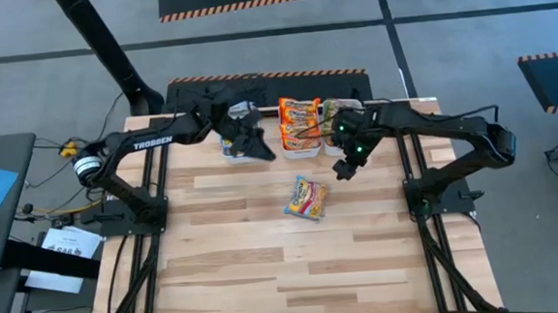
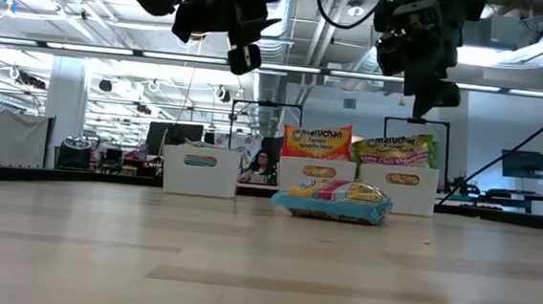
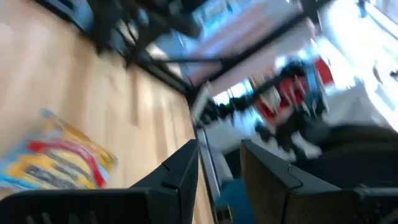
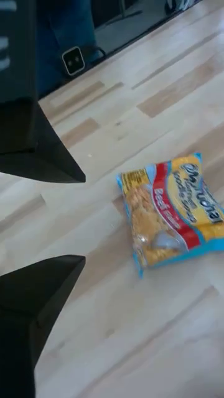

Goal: Sort Maruchan noodles
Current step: Put the blue noodle pack into the left white bin

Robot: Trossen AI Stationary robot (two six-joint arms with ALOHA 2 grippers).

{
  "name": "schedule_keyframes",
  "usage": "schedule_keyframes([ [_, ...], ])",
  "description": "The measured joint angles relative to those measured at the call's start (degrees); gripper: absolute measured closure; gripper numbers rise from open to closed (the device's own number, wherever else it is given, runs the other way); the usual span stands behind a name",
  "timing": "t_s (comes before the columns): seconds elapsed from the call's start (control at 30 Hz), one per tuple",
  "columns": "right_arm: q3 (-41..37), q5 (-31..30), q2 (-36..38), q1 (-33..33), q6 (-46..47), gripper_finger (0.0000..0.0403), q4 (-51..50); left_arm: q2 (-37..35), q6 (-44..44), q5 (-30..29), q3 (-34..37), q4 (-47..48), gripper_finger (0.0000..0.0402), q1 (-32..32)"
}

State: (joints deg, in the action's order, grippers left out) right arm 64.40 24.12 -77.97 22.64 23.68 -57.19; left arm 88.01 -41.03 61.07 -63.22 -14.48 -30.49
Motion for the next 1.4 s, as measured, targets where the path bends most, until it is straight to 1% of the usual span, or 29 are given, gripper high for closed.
schedule_keyframes([
  [0.07, 0.00, 0.00, 0.01, -1.41, 1.68, 0.0178, -0.06, 0.01, 3.83, 1.59, 0.00, 3.69, 0.0297, 1.06],
  [0.1, 0.00, -0.01, 0.00, -2.01, 2.44, 0.0178, -0.08, 0.00, 5.67, 1.34, -0.02, 6.14, 0.0297, 1.56],
  [0.13, 0.00, 0.00, 0.00, -2.58, 3.39, 0.0179, -0.09, 0.00, 7.46, 0.04, -0.02, 9.10, 0.0297, 2.07],
  [0.27, 0.00, -0.02, 0.02, -4.75, 8.84, 0.0180, -0.13, 0.04, 13.69, -9.73, -0.02, 18.23, 0.0297, 4.39],
  [0.37, 0.00, -0.06, 0.00, -6.38, 12.23, 0.0180, -0.12, 0.04, 18.38, -13.76, 0.00, 19.90, 0.0297, 5.58],
  [0.43, 0.00, -0.08, 0.00, -7.64, 14.26, 0.0180, -0.03, 0.04, 21.04, -14.38, 0.00, 19.56, 0.0297, 6.20],
  [0.5, 0.00, -0.38, 0.00, -9.09, 16.11, 0.0180, 0.22, 0.04, 21.85, -14.93, 0.00, 19.05, 0.0294, 6.64],
  [0.63, 0.00, -3.39, 0.00, -12.65, 19.71, 0.0180, 0.98, 0.25, 21.26, -18.30, 0.00, 19.22, 0.0279, 7.45],
  [0.7, 0.00, -4.75, 0.00, -14.52, 21.09, 0.0180, 1.08, 0.26, 20.81, -21.48, 0.00, 19.71, 0.0268, 7.87],
  [0.8, 0.00, -7.01, 0.00, -17.00, 21.51, 0.0180, 1.16, 0.26, 18.74, -28.04, -0.01, 20.09, 0.0251, 8.21],
  [0.9, 0.00, -8.95, 0.00, -18.55, 21.53, 0.0180, 1.30, 0.26, 14.77, -31.61, 0.00, 20.16, 0.0243, 8.28],
  [1.0, 0.00, -9.68, 0.00, -18.62, 20.16, 0.0180, 3.10, 0.26, 13.28, -32.11, -0.02, 20.17, 0.0241, 8.93],
  [1.17, 0.03, -9.09, 0.00, -16.91, 12.69, 0.0180, 7.11, 0.55, 10.92, -31.77, -0.02, 20.07, 0.0241, 10.33],
  [1.27, 0.51, -7.01, 0.00, -15.23, 7.76, 0.0180, 5.94, 2.69, 7.20, -31.86, -0.07, 19.32, 0.0241, 11.19],
  [1.4, 2.05, -5.20, 0.00, -13.21, 1.37, 0.0180, 5.11, 6.11, 2.44, -33.64, -0.07, 16.14, 0.0241, 12.27],
])
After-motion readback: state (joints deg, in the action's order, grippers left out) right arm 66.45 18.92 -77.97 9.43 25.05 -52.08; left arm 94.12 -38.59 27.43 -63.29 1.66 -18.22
